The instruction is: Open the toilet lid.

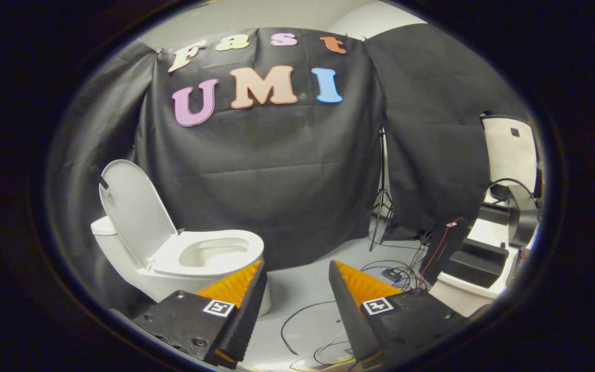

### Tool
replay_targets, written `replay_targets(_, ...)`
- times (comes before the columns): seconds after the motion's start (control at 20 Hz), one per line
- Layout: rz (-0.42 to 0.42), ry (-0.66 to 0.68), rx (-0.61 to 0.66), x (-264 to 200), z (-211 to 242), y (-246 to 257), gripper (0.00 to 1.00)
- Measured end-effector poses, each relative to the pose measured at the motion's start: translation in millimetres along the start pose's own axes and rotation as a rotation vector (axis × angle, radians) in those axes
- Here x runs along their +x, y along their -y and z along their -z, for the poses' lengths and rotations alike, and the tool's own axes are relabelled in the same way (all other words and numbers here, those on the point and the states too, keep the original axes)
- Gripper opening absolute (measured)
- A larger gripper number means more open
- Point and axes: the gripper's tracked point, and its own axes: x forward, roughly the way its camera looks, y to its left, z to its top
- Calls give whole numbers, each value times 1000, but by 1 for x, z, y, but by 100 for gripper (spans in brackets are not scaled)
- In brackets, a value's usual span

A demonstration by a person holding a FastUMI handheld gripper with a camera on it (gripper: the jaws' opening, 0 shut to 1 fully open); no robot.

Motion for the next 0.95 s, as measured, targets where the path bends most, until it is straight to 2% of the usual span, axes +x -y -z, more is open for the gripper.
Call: replay_targets(0.95, -1, -9, 14, 3, 7, -2, 75)
